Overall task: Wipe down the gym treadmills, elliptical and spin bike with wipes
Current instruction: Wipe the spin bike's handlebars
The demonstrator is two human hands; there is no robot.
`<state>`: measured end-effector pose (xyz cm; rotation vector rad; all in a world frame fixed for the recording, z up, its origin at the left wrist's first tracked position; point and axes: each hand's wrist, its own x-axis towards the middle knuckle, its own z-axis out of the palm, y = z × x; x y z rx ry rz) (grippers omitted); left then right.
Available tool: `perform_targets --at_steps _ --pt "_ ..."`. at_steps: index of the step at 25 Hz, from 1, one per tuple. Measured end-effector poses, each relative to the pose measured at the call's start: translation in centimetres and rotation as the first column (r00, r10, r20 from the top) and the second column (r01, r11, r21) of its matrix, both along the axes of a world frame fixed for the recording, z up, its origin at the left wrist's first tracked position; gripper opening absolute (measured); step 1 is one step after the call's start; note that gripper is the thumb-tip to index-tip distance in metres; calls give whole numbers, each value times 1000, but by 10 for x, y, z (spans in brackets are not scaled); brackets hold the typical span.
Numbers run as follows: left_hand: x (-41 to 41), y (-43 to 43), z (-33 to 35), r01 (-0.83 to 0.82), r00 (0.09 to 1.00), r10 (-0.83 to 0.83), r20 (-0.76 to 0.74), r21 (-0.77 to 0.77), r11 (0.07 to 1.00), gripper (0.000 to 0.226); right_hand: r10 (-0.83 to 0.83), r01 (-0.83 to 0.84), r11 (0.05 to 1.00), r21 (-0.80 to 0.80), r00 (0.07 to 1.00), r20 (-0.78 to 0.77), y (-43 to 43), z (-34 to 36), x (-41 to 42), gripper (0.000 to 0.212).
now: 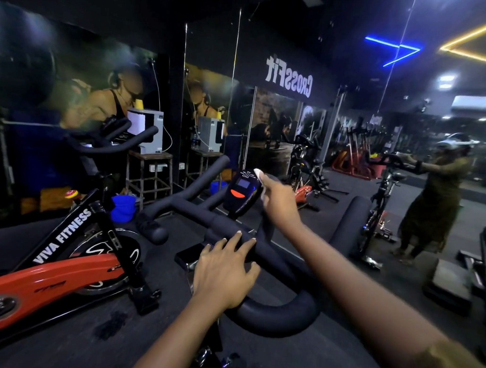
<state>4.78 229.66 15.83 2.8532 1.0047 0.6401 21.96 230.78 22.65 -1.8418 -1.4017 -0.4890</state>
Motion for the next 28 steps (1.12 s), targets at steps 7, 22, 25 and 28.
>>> perform_targets --at_steps 7,22,25,28 --pt "0 1 0 -5 1000 5 -6 15 1000 53 -138 197 953 -233 960 245 -14 -31 -42 53" --pt "0 2 0 15 1000 -15 -3 -2 1000 55 -113 92 992 90 959 260 -16 -4 -9 43" --pt "0 2 0 5 1000 -5 -3 4 1000 55 -114 163 979 -122 934 339 -7 -29 -13 47" --pt "1 2 0 -3 1000 3 4 26 1000 53 88 27 961 -274 912 401 -20 -37 -29 39"
